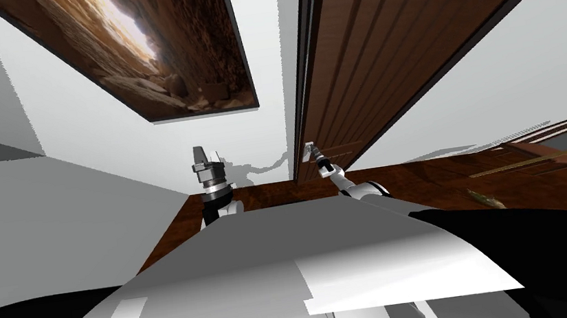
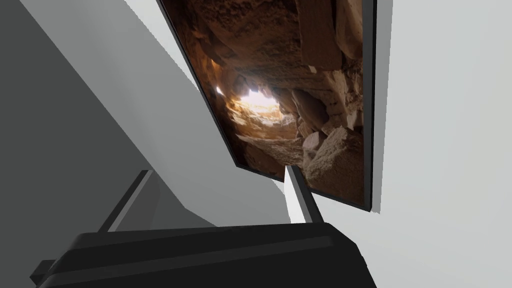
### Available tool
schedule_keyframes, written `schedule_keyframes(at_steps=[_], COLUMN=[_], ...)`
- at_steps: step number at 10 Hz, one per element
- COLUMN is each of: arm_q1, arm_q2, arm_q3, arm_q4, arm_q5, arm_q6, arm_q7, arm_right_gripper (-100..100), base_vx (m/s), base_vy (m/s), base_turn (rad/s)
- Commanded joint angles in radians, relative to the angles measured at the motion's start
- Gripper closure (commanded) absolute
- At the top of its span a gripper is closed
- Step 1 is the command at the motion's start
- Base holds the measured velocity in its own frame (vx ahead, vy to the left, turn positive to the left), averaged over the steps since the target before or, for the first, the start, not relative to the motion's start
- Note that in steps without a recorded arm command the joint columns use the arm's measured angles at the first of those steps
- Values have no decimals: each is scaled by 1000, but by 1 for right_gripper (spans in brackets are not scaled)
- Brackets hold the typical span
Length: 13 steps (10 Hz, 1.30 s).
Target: Pull the door open
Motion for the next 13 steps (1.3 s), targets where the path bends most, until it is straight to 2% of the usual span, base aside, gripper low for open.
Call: schedule_keyframes(at_steps=[1, 2, 4, 5, 7, 8, 9, 10, 12, 13], arm_q1=[-5, -5, -4, -4, -2, -2, -1, -1, 1, 1], arm_q2=[1, 1, 4, 4, 6, 6, 8, 8, 10, 10], arm_q3=[-7, -7, -15, -15, -23, -23, -27, -27, -35, -35], arm_q4=[5, 5, 2, 2, -1, -1, -3, -3, -6, -6], arm_q5=[-29, -29, -67, -67, -106, -106, -126, -126, -165, -165], arm_q6=[-2, -2, 5, 5, 12, 12, 16, 16, 23, 23], arm_q7=[-50, -63, -126, -141, -204, -220, -256, -260, -325, -340], arm_right_gripper=[100, 100, 100, 100, 100, 100, 100, 100, 100, 100], base_vx=[-67, -59, -71, -48, -57, -50, -51, -40, -58, -59], base_vy=[-56, -51, -52, -49, -53, -44, -37, -31, -46, -50], base_turn=[160, 85, 147, 78, 136, 80, 108, 50, 142, 84])
